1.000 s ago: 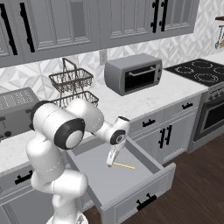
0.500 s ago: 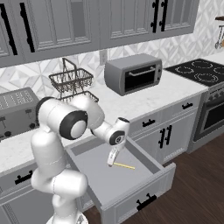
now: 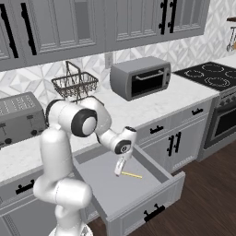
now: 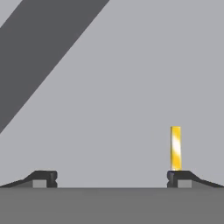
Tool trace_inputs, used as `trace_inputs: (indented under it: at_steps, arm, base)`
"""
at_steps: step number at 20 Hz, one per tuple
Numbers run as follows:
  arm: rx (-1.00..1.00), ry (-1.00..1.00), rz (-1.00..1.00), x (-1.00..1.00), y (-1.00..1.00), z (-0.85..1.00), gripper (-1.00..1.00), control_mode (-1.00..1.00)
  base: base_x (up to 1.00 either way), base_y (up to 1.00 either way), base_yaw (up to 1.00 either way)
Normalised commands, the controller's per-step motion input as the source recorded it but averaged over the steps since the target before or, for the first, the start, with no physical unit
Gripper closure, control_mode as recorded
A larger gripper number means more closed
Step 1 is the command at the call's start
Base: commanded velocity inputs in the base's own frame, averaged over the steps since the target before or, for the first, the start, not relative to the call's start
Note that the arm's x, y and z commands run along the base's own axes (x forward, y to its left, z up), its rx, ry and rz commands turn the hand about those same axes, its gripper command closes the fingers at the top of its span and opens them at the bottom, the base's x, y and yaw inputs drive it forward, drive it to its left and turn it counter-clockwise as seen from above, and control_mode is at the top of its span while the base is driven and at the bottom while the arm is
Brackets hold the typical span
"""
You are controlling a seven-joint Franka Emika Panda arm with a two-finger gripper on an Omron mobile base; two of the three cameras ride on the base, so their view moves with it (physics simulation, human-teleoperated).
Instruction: Take a straw from the drawer in front and place it inside the glass cup on the dining counter.
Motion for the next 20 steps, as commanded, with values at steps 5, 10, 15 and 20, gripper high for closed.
trace_inputs:
  at_steps: [5, 10, 15, 20]
  arm:
    - [0.01, 0.0, 0.0, 0.2, -0.08, -0.36, -1.0, -1.0]
    - [0.02, 0.0, 0.0, 0.24, -0.08, -0.3, -1.0, -1.0]
    - [0.04, 0.0, 0.0, 0.25, -0.09, -0.17, -1.0, -1.0]
    - [0.01, 0.0, 0.0, 0.2, 0.0, -0.31, -1.0, -1.0]
  base:
    - [0.0, 0.0, 0.0]
    - [0.0, 0.0, 0.0]
    - [0.0, 0.0, 0.0]
    - [0.0, 0.0, 0.0]
